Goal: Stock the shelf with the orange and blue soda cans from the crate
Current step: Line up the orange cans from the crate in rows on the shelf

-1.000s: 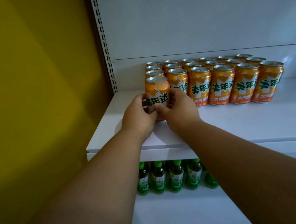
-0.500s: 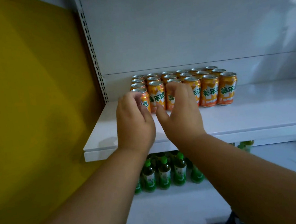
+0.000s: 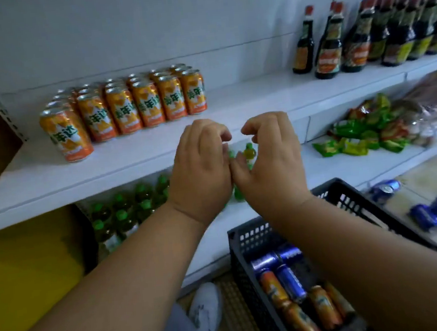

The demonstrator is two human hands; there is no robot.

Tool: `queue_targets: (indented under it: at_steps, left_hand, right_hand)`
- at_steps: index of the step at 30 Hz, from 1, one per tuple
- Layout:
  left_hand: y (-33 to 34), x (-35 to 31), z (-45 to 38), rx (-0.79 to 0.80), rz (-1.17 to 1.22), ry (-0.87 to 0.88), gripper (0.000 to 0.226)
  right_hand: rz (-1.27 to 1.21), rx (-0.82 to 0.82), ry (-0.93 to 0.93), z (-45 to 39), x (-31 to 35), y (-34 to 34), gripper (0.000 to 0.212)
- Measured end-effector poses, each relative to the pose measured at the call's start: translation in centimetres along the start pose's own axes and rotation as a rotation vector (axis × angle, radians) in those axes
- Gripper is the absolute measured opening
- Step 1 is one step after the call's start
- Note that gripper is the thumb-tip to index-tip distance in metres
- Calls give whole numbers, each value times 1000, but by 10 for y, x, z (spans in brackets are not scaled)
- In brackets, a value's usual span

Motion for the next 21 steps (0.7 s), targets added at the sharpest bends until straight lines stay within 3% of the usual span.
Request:
queue_targets:
  at_steps: [6, 11, 16, 21]
  left_hand:
    - [125, -48, 18, 205, 214, 6, 18]
    - [239, -61, 58, 489, 318, -71, 15]
    - [336, -48, 115, 775, 337, -198, 22]
    - [400, -39, 162, 967, 394, -269, 20]
  right_hand:
    - [112, 55, 230, 64, -106, -30, 36]
    - [164, 233, 530, 126, -205, -25, 37]
    - [199, 711, 1088, 215, -307, 16, 36]
    - [256, 1108, 1287, 282, -370, 58, 60]
Point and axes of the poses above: each hand's wrist, its own z-axis away from the middle knuckle, its own y-axis out of the palm, x = y × z, the point moved 4 cm from there along -z, towards the middle knuckle, and after that the axes turned 12 degrees about x, right-handed, at the moved point
